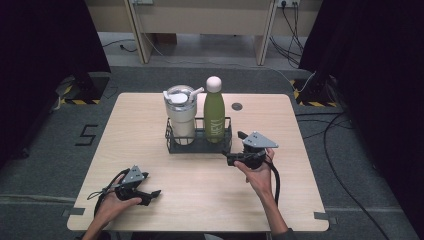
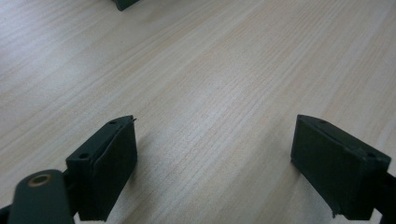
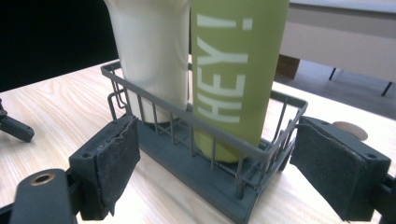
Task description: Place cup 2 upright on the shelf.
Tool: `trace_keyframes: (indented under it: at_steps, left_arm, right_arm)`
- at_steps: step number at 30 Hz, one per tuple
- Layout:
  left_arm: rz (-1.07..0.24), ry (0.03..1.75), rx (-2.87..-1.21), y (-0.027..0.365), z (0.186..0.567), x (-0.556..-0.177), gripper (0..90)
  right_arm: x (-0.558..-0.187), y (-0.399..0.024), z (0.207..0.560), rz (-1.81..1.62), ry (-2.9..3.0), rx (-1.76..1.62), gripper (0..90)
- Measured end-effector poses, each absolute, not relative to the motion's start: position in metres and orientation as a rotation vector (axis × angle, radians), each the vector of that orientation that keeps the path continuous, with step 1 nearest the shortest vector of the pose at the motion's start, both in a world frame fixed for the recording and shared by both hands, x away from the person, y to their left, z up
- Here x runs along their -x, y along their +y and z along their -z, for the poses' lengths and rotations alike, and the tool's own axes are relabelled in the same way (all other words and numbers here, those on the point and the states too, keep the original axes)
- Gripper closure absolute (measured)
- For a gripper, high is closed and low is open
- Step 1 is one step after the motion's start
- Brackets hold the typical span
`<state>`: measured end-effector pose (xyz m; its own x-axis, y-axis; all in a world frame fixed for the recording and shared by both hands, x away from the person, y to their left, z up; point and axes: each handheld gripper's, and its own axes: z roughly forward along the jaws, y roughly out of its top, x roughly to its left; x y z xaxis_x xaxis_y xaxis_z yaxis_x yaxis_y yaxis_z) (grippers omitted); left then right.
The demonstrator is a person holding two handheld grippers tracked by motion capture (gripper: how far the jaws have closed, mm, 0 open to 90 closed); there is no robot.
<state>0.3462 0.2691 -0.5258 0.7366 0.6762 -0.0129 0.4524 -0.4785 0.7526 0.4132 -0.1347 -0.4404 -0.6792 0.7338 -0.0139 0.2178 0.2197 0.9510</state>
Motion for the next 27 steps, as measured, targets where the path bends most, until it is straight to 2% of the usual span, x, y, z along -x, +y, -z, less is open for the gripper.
trace_keyframes:
  at_steps: [27]
  left_arm:
    - [-0.368, 0.847, -2.156, 0.269, 0.526, -0.346, 13.8]
  right_arm:
    - [-0.382, -0.151, 0.450, -1.441, 2.062, -0.876, 15.0]
